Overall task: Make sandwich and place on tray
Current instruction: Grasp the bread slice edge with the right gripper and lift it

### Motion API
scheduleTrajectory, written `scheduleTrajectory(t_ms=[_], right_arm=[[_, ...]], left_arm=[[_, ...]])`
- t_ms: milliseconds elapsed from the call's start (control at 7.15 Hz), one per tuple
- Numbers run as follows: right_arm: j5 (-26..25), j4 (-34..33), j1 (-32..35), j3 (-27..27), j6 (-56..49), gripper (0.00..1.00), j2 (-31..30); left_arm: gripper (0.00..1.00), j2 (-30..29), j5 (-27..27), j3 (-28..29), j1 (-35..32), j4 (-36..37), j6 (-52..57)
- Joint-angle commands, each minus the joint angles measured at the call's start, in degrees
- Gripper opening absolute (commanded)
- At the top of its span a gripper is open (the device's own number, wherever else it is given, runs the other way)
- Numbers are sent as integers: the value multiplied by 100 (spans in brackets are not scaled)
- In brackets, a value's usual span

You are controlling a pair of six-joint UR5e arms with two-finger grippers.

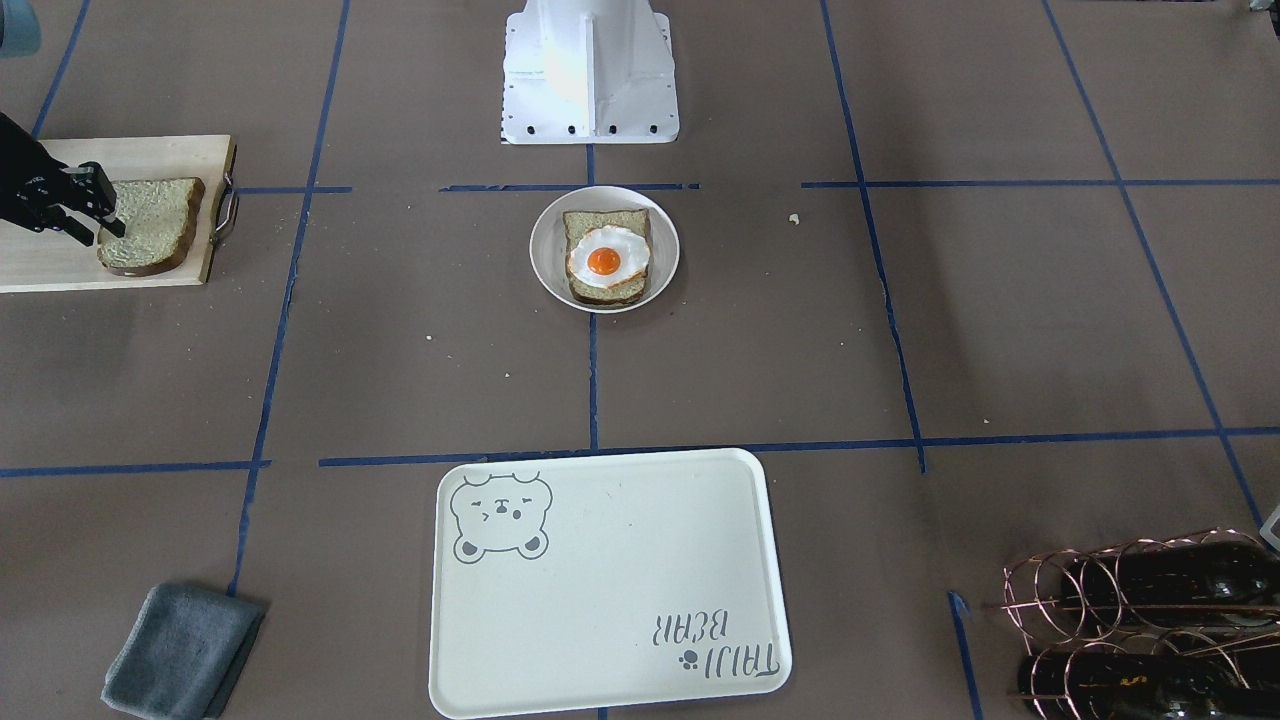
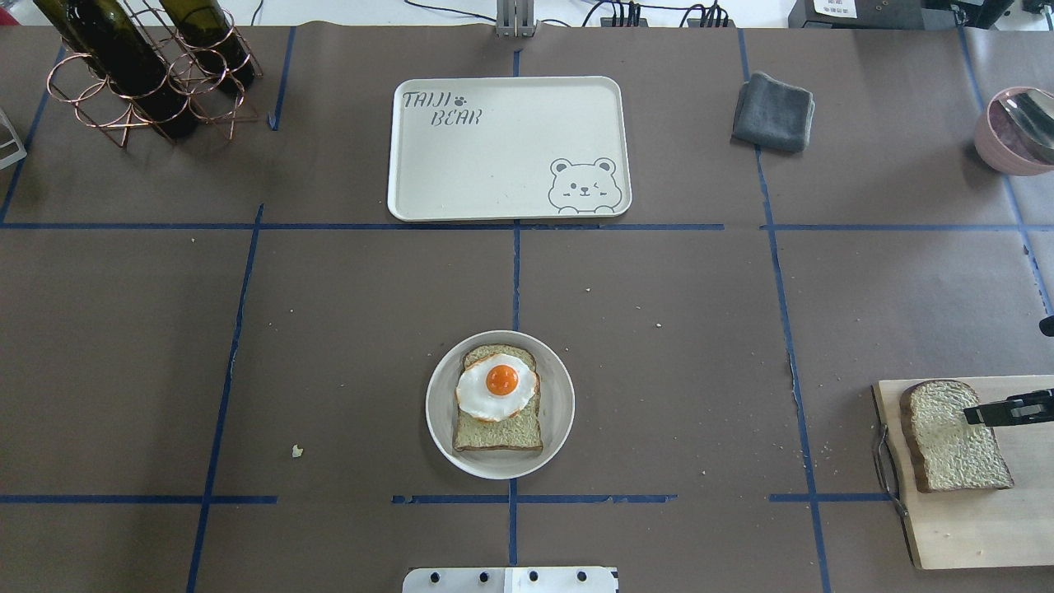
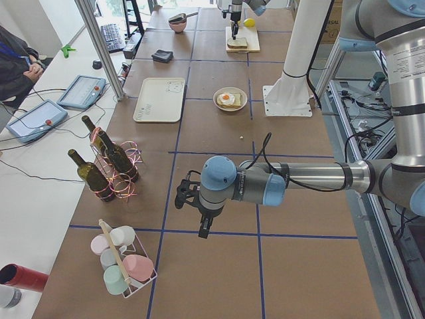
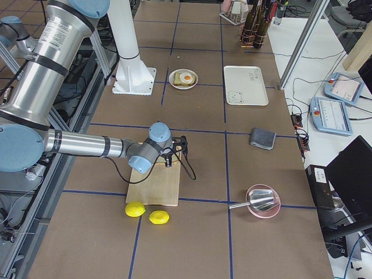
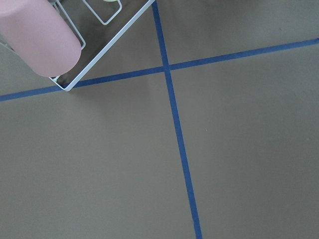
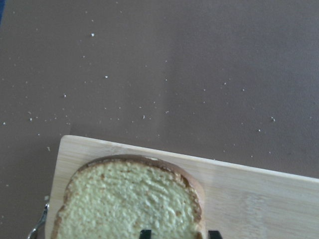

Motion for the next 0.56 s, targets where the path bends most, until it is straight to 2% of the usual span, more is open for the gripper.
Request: scheduleTrajectory(t_ms=[0,420], right_arm=[[-1,1,-23,-62,1,47,1],[7,1,-58,-62,10,46,35]], left_arm=[[100,0,0,0,0,0,9],[100,0,0,0,0,0,0]])
